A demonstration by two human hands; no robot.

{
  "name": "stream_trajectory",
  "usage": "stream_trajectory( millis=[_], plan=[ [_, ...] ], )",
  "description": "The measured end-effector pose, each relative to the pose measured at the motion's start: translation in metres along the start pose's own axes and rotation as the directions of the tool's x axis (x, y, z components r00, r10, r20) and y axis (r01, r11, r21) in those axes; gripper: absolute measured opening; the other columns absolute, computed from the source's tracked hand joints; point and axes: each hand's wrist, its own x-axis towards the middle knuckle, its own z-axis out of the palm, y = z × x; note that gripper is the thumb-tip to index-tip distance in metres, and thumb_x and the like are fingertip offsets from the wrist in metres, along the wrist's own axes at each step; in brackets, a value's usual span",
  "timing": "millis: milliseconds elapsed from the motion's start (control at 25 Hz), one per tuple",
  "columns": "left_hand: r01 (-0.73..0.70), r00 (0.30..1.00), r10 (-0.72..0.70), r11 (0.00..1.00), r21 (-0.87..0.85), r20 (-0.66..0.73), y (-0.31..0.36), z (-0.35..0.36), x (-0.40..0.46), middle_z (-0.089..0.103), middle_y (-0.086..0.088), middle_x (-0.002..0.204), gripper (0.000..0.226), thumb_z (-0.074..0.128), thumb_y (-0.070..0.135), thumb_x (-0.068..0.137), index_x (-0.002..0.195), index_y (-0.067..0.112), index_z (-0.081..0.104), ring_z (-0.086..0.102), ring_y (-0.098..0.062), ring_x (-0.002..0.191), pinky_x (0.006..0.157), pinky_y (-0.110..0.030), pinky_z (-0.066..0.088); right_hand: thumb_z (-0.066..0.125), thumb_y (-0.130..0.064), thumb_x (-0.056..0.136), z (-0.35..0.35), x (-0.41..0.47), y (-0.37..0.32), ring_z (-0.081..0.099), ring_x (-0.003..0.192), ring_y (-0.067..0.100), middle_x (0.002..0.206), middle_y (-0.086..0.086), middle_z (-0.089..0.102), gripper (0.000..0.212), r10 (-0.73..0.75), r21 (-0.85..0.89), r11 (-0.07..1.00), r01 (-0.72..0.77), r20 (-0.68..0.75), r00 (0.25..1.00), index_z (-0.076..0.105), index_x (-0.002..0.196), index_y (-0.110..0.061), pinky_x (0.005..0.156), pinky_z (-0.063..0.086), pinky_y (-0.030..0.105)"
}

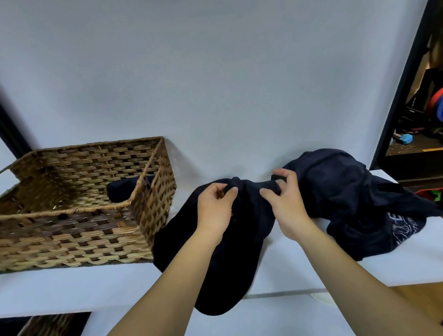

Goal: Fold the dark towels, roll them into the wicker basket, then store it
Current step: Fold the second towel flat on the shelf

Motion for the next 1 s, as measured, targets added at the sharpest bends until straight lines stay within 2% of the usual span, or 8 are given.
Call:
stream_trajectory(
  millis=[80, 200, 320, 440, 560, 720, 880, 1000],
  plan=[
    [0.004, 0.999, -0.004, 1.000, -0.016, 0.051, -0.001, 0.008, -0.003, 0.075, -0.009, 0.094, 0.006, 0.068, 0.020, 0.094, 0.095, 0.015, 0.072, 0.072, -0.028, 0.089, 0.082, -0.044, 0.059, 0.062, -0.003, 0.094, 0.007, -0.007, -0.008, 0.059, 0.094, 0.017, 0.109, 0.008, 0.059, 0.043, -0.073, 0.041, 0.997, 0.072, 0.001, 0.997, 0.046, 0.122, -0.031, 0.083, 0.053, 0.024],
    [0.012, 0.997, -0.008, 0.999, -0.046, 0.083, 0.001, 0.020, -0.009, 0.073, -0.010, 0.090, 0.007, 0.067, 0.015, 0.095, 0.098, 0.010, 0.071, 0.063, -0.018, 0.076, 0.073, -0.036, 0.052, 0.054, 0.004, 0.097, 0.018, -0.011, -0.013, 0.063, 0.085, 0.025, 0.110, 0.014, 0.053, 0.045, 0.030, 0.459, 0.888, -0.010, -0.037, 0.999, 0.041, 0.134, -0.018, 0.082, 0.054, 0.037],
    [0.013, 0.997, -0.008, 0.998, -0.056, 0.083, -0.001, 0.026, -0.012, 0.075, -0.009, 0.093, 0.005, 0.068, 0.015, 0.095, 0.094, 0.013, 0.073, 0.064, -0.014, 0.077, 0.074, -0.030, 0.051, 0.061, -0.001, 0.096, 0.021, -0.017, -0.008, 0.070, 0.081, 0.022, 0.113, 0.018, 0.061, 0.046, 0.162, 0.536, 0.836, -0.118, -0.035, 0.986, 0.041, 0.136, -0.011, 0.075, 0.056, 0.033],
    [0.001, 0.996, 0.001, 1.000, -0.028, 0.087, -0.002, 0.025, -0.012, 0.077, -0.005, 0.094, 0.005, 0.069, 0.016, 0.094, 0.095, 0.016, 0.074, 0.071, -0.016, 0.086, 0.076, -0.029, 0.054, 0.068, -0.018, 0.095, 0.021, -0.021, -0.004, 0.069, 0.086, 0.024, 0.094, 0.011, 0.071, 0.025, 0.208, 0.544, 0.819, -0.185, 0.020, 0.978, 0.059, 0.112, -0.002, 0.083, 0.055, 0.035],
    [0.003, 0.995, 0.001, 0.999, -0.048, 0.098, -0.002, 0.023, -0.012, 0.078, -0.003, 0.095, 0.008, 0.071, 0.016, 0.093, 0.098, 0.017, 0.076, 0.074, -0.023, 0.094, 0.083, -0.034, 0.059, 0.076, -0.025, 0.087, 0.026, -0.023, 0.002, 0.071, 0.094, 0.030, 0.105, 0.013, 0.073, 0.030, 0.175, 0.368, 0.917, -0.155, -0.023, 0.984, 0.069, 0.106, -0.003, 0.092, 0.057, 0.042],
    [0.020, 0.994, -0.005, 0.991, -0.130, 0.113, 0.003, 0.020, -0.014, 0.078, -0.008, 0.096, 0.012, 0.069, 0.013, 0.095, 0.103, 0.011, 0.077, 0.075, -0.027, 0.094, 0.089, -0.042, 0.060, 0.064, -0.011, 0.094, 0.024, -0.024, 0.002, 0.064, 0.072, 0.018, 0.083, 0.004, 0.071, 0.010, -0.047, -0.003, 0.999, 0.048, -0.196, 0.980, 0.074, 0.093, -0.014, 0.067, 0.054, 0.030],
    [0.011, 0.995, 0.008, 0.982, -0.186, 0.101, 0.017, 0.014, -0.013, 0.075, -0.012, 0.090, 0.009, 0.073, 0.014, 0.092, 0.097, 0.007, 0.076, 0.066, -0.028, 0.081, 0.085, -0.049, 0.057, 0.058, -0.013, 0.100, 0.023, -0.027, -0.006, 0.059, 0.085, 0.000, 0.096, -0.007, 0.057, 0.023, -0.409, -0.477, 0.809, 0.344, -0.037, 0.912, 0.072, 0.119, -0.017, 0.079, 0.045, 0.012],
    [0.011, 0.994, 0.011, 0.980, -0.200, 0.109, 0.022, 0.014, -0.016, 0.075, -0.013, 0.092, 0.009, 0.071, 0.013, 0.093, 0.096, 0.005, 0.074, 0.069, -0.026, 0.084, 0.090, -0.050, 0.057, 0.060, -0.010, 0.098, 0.029, -0.032, -0.011, 0.062, 0.087, 0.000, 0.095, -0.011, 0.064, 0.016, -0.414, -0.403, 0.840, 0.363, -0.046, 0.909, 0.071, 0.106, -0.018, 0.075, 0.046, 0.011]
  ],
)
